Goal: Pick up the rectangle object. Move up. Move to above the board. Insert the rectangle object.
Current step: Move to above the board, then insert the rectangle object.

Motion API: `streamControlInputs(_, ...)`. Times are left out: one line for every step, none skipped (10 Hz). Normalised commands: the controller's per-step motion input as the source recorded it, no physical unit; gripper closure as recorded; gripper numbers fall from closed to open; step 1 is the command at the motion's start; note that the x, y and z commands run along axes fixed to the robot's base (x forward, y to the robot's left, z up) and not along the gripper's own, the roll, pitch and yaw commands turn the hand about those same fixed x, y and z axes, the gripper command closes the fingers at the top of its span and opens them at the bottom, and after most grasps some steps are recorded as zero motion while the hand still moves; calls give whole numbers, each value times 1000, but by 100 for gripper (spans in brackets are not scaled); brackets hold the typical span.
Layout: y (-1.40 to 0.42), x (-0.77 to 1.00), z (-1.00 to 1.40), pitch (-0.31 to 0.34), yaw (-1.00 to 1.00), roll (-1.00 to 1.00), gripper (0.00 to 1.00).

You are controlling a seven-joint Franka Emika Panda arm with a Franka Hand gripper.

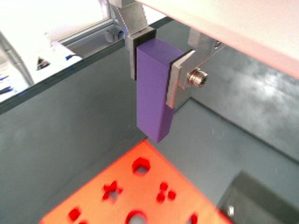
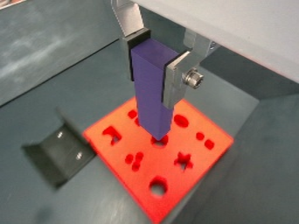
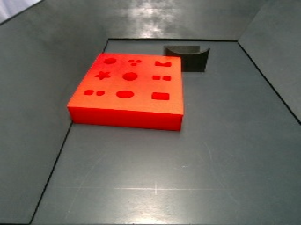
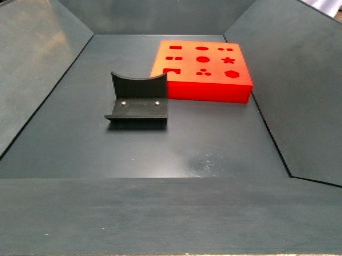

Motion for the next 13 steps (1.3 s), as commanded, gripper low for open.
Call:
streamControlInputs(-1000,438,137,121,5,-4,100)
streamControlInputs(-1000,447,142,127,4,-16,100)
streamControlInputs(-1000,457,145,126,8,1,100)
streamControlInputs(-1000,474,145,134,8,6,100)
streamControlInputs(-1000,491,153,143,8,7,100)
streamControlInputs(-948,504,156,144,5,16,100)
streamControlInputs(-764,426,127,135,8,23,100)
streamControlInputs(-421,263,75,124,7,47,100)
streamControlInputs(-207,145,49,87,8,48,100)
streamControlInputs(-49,723,-980,0,0,123,100)
streamControlInputs(0,720,-1000,0,0,107,100)
streamControlInputs(0,746,-1000,0,0,99,100)
streamControlInputs(0,694,-1000,0,0,74,100)
